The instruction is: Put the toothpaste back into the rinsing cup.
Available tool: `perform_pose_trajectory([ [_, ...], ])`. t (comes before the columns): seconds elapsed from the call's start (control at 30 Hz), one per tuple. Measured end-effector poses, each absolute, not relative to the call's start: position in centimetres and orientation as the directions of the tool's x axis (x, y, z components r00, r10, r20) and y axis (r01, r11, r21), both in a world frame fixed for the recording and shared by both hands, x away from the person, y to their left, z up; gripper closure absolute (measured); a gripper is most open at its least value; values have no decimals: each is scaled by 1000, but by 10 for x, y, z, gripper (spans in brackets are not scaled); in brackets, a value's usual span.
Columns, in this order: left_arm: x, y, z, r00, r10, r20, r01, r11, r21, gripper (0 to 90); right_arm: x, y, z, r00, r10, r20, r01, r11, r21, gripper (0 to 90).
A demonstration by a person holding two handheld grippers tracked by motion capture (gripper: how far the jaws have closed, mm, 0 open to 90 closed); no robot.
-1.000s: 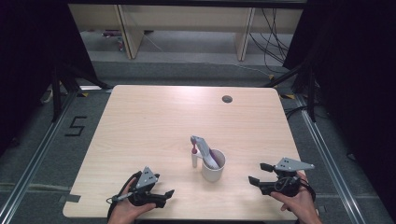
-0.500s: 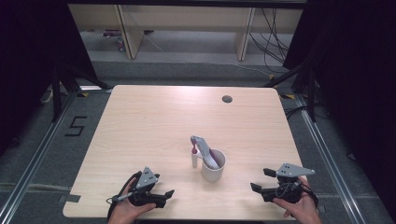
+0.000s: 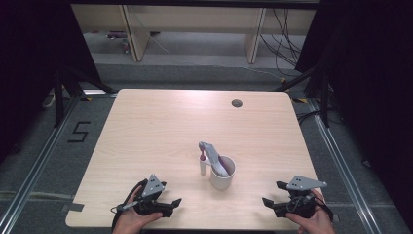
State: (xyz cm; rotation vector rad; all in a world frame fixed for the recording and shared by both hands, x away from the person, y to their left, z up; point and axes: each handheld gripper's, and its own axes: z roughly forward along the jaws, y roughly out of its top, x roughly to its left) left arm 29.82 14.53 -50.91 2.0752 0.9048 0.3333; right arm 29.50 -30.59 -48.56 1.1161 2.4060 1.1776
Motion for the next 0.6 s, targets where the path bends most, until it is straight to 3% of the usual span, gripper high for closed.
perform_pose_trajectory([
  [0.6, 298, 146, -509, 707, 703, -76, 483, -403, 777, 195, 288, -307, -489, -675, 733, 86, 544, 415, 729, 164],
])
